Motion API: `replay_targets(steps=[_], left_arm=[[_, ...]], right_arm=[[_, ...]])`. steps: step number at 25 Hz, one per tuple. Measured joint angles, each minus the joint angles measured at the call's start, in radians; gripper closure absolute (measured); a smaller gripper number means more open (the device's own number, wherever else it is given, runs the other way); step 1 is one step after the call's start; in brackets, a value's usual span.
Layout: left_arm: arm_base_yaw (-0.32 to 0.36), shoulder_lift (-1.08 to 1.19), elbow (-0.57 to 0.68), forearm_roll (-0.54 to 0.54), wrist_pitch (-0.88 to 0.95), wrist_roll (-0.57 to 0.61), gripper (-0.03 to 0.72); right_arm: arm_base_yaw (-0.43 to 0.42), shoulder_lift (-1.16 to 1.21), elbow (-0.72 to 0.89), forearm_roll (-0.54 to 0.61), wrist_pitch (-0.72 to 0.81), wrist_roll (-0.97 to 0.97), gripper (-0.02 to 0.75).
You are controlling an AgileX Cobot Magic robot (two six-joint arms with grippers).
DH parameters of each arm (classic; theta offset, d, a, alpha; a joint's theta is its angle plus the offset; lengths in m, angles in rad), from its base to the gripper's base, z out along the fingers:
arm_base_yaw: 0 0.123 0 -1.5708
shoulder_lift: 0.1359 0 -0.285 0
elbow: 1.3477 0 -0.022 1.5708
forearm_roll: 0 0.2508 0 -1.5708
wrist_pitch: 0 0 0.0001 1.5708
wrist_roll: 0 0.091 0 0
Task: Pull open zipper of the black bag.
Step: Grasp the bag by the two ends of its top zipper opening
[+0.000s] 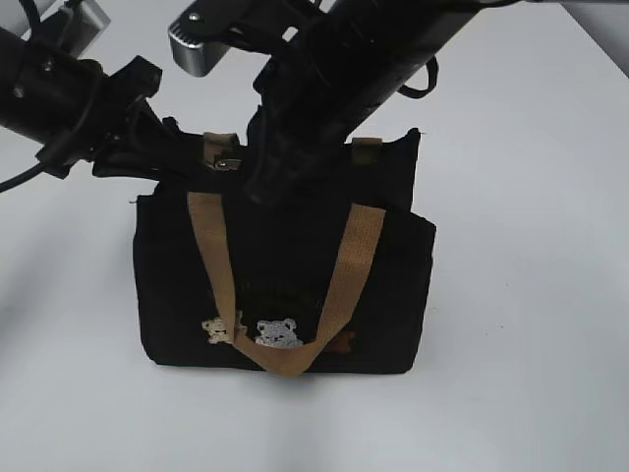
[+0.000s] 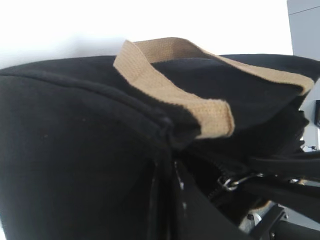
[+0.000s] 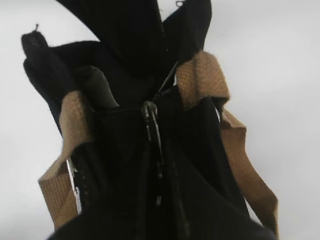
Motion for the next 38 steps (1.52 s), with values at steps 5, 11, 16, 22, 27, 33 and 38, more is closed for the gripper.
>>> replay_targets(steps=[5,11,16,22,27,33,38], left_arm=[[-0.002,-0.007,-0.001,-0.019,0.012,0.002,0.683],[-0.004,-0.007,-0.007,-0.036,0.028,0.002,0.683],[-0.004,-0.007,-0.007,-0.036,0.038,0.002,0.684],[-0.002,-0.031,-0.006,-0.013,0.055,0.002,0.685],[-0.002,-0.042,-0.001,-0.010,0.055,0.002,0.685],[-0.002,-0.042,0.000,-0.010,0.055,0.002,0.685],[-0.002,-0.042,0.000,-0.010,0.055,0.002,0.685]], right_arm=[[0.000,-0.049,0.000,-0.052,0.041,0.036,0.695],[0.000,-0.088,0.001,-0.066,0.092,0.053,0.703],[0.000,-0.062,0.001,-0.020,0.083,0.055,0.703],[0.000,-0.024,0.000,-0.007,0.060,0.056,0.703],[0.000,-0.024,0.000,-0.005,0.055,0.056,0.683],[0.000,-0.024,0.000,-0.003,0.054,0.058,0.630],[0.000,-0.024,0.000,-0.003,0.055,0.058,0.684]])
